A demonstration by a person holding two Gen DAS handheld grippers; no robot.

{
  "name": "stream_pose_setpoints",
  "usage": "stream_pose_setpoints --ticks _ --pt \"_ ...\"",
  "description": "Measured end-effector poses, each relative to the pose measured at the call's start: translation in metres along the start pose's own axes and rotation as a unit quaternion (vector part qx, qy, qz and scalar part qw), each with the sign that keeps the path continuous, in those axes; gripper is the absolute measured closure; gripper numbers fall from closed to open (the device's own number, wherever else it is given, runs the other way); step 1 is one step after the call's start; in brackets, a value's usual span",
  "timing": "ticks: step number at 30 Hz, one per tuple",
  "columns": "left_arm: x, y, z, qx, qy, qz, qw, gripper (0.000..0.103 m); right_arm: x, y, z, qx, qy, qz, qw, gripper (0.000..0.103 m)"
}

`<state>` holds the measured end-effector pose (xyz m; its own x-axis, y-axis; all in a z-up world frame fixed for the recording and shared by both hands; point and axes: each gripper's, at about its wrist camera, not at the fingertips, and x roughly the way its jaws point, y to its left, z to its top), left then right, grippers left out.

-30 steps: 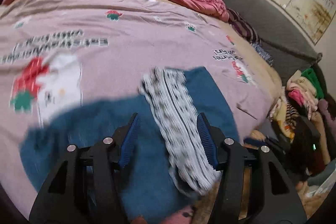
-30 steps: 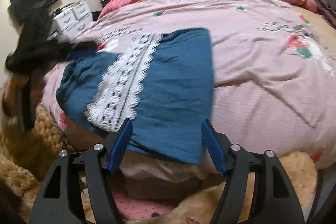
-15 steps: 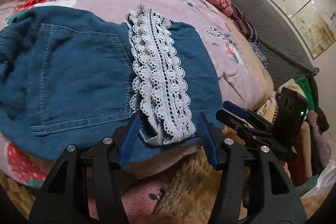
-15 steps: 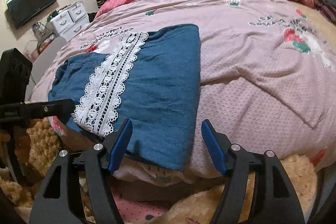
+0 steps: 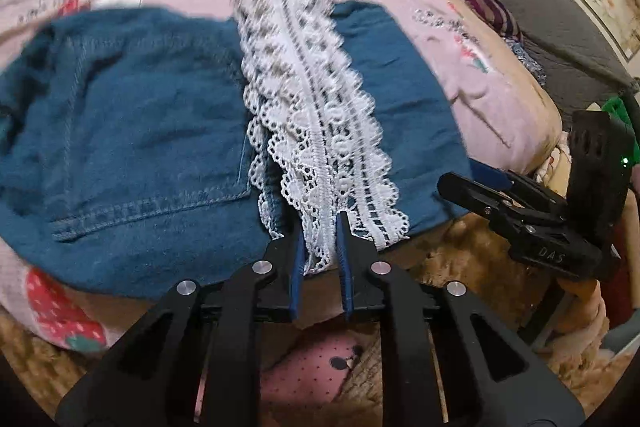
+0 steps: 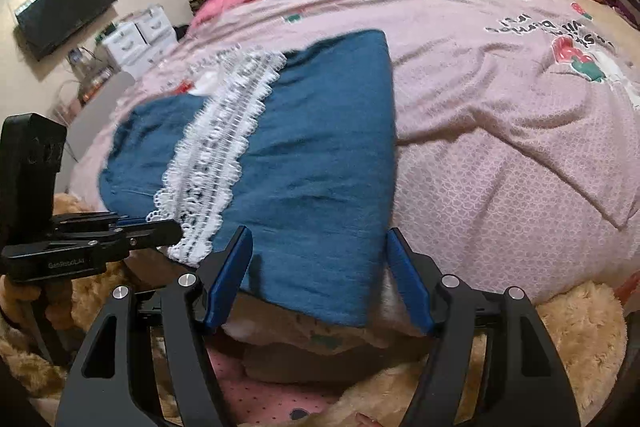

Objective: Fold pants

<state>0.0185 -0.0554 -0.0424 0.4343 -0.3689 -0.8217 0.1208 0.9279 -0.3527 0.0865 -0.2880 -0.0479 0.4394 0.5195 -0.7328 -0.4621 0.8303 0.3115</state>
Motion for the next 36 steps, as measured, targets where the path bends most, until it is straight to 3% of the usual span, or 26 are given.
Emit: stream_pose_setpoints --ticks 8,14,28,30,33,36 --pt "-0.005 0.003 -0.001 0.001 -0.005 -0.017 0.9998 0.09 0.005 0.0 0.0 0.004 0.009 -0.006 1.0 0.035" --pt "-0.015 0.003 -0.003 0.007 -0.015 -0.019 0.9997 0.076 -0.003 0.004 0.005 0.002 0.001 -0.013 1.0 0.035" --pt "-0.059 0.021 -0.003 0.003 -0.074 0.019 0.9971 0.056 -0.02 0.034 0.046 -0.043 -0.038 -0.02 0.998 0.035" --pt "-0.065 0.027 -0.003 -0.002 -0.08 0.027 0.9964 0.053 -0.018 0.041 0.051 -0.049 -0.039 -0.017 0.998 0.027" --pt "-0.075 0.039 -0.004 -0.012 -0.09 0.038 0.9951 0.046 -0.016 0.053 0.061 -0.061 -0.046 -0.014 0.997 0.025" --pt "-0.083 0.051 -0.005 -0.02 -0.099 0.055 0.9934 0.039 -0.015 0.06 0.066 -0.064 -0.05 -0.014 0.997 0.017"
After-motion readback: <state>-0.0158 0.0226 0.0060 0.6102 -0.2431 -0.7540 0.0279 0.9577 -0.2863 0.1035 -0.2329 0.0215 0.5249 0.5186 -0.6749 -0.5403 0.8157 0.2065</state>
